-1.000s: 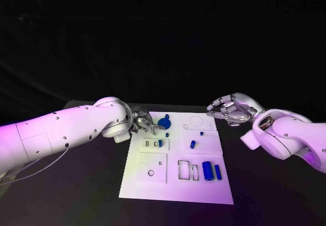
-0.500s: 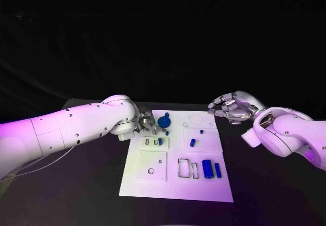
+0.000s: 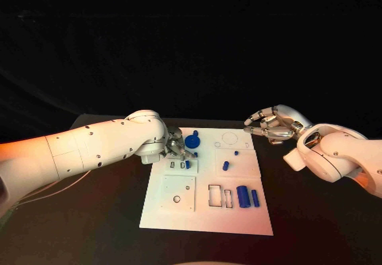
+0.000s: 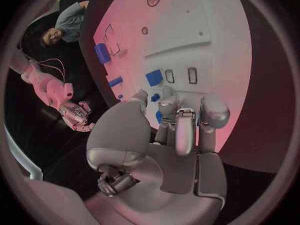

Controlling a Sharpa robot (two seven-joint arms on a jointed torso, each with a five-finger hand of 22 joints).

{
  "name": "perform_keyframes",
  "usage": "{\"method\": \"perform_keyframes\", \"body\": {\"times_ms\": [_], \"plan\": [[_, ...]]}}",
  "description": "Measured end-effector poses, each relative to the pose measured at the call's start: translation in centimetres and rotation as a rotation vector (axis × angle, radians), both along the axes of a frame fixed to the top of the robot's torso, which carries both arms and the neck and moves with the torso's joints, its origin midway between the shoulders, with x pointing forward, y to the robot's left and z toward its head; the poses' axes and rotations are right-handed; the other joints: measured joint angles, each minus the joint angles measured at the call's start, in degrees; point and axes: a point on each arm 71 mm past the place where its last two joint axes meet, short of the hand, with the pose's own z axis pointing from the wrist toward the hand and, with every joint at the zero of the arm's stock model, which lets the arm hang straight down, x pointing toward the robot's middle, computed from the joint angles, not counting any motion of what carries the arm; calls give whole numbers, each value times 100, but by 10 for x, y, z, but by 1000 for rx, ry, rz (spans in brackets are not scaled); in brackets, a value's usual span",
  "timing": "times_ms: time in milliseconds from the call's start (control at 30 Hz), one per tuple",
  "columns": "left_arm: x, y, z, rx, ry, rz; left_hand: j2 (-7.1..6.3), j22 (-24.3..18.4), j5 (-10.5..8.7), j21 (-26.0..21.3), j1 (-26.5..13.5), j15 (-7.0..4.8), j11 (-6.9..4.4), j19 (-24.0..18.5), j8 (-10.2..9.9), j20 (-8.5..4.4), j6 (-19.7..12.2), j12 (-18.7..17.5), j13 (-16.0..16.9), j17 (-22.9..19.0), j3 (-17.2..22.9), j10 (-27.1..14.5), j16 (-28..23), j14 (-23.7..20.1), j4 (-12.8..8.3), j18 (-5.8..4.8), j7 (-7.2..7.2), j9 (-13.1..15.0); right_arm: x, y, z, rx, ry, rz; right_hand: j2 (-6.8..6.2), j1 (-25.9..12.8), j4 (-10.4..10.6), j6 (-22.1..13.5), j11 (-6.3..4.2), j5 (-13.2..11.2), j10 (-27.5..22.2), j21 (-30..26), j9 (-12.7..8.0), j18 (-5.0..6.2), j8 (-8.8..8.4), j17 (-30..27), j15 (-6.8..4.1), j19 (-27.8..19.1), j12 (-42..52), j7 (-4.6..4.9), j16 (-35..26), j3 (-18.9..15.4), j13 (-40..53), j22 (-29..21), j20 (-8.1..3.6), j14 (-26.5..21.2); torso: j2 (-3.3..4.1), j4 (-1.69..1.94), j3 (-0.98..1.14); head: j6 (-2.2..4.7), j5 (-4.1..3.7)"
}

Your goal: Assemble the parts on the task board

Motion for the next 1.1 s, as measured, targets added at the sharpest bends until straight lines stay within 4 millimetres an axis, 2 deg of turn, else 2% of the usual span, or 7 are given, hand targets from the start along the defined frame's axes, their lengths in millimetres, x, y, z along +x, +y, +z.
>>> {"method": "perform_keyframes", "body": {"times_ms": [233, 700, 800, 867, 967, 1100], "plan": [[-1, -2, -2, 13, 16, -17, 16, 25, 0, 30, 159, 0, 0, 0, 0, 0, -20, 0, 0, 0, 2, 0, 0, 0, -1, 0, 20, 45, 1, 1, 0, -3, -2, 1, 0, 0, 14, 0, 0, 20, 0, 0, -1, 0, 22, 0, 0, 0, 0, 0, 0, 14, 0, 0, 0, 0, -1, 10, 2, -20, -10], [-3, -6, -4, 33, 45, -46, 25, 40, 0, 38, 161, 0, 0, 0, 0, 0, -20, 0, -7, -1, 37, 0, 0, 0, 0, 1, 20, 59, 2, 1, -1, -12, -5, 3, 0, 0, 14, 0, 0, 30, 0, 0, -1, 0, 22, 0, 0, 0, 0, 0, 0, 14, 0, 0, 0, 0, -2, 4, 4, -43, -2], [-3, -6, -4, 36, 49, -49, 147, 57, 0, 38, 313, 1, 0, 0, 0, 0, -41, 0, -7, -1, 182, 0, 0, 0, -1, 1, -1, 90, 2, 1, -1, -14, -5, 3, 0, 0, 14, 0, 0, 30, 0, 0, -1, 0, 22, 0, 0, 0, 0, 0, 0, 14, 1, 0, 0, 0, -2, 5, 6, -46, -9], [-3, -6, -5, 37, 53, -51, 180, 64, 0, 38, 392, 1, 1, 0, 0, 0, -41, 0, -7, -1, 266, 0, 0, 0, -9, 1, -1, 104, 3, 2, -1, -15, -5, 3, 0, 0, 14, 0, 0, 30, 0, 0, -2, 0, 21, 0, 0, 0, 0, 0, 0, 14, 1, 0, 0, 0, -2, 7, 6, -46, -9], [-4, -7, -5, 37, 57, -53, 172, 79, 0, 62, 526, 0, -20, 0, 0, 0, -41, 0, -7, -1, 408, -21, 0, 0, -7, 1, 0, 130, 3, 2, -1, -16, -4, 3, 0, 0, 14, 0, 1, 30, 0, 0, -2, 0, 21, 0, 0, 0, 0, 0, 0, 14, 1, 0, 0, 0, -2, 7, 5, -46, -10], [-4, -7, -5, 34, 65, -55, 176, 96, 0, 82, 790, -33, -20, 0, -55, 0, -62, 0, -12, -1, 848, -21, 0, -7, -18, 1, -21, 178, 4, 3, -2, -17, -4, 3, 0, 0, 14, 0, 1, 30, 0, 0, -2, 0, 21, 0, 0, 0, 0, 0, 0, 14, 1, 0, 0, 0, -2, 8, 8, -49, -10]]}}
